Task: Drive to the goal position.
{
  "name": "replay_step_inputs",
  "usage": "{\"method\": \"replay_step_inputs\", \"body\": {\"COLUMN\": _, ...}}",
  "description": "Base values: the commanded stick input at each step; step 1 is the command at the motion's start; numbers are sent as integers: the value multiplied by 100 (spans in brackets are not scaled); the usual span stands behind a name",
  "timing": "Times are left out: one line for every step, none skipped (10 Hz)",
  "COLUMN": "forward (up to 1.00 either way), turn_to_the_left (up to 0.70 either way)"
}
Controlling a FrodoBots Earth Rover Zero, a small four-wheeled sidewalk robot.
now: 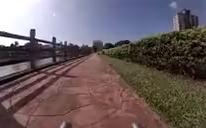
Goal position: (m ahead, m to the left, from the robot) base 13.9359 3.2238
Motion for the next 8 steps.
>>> {"method": "replay_step_inputs", "body": {"forward": 50, "turn_to_the_left": 0}}
{"method": "replay_step_inputs", "body": {"forward": 50, "turn_to_the_left": 0}}
{"method": "replay_step_inputs", "body": {"forward": 50, "turn_to_the_left": 0}}
{"method": "replay_step_inputs", "body": {"forward": 50, "turn_to_the_left": 0}}
{"method": "replay_step_inputs", "body": {"forward": 50, "turn_to_the_left": 15}}
{"method": "replay_step_inputs", "body": {"forward": 50, "turn_to_the_left": 46}}
{"method": "replay_step_inputs", "body": {"forward": 50, "turn_to_the_left": 50}}
{"method": "replay_step_inputs", "body": {"forward": 50, "turn_to_the_left": 50}}
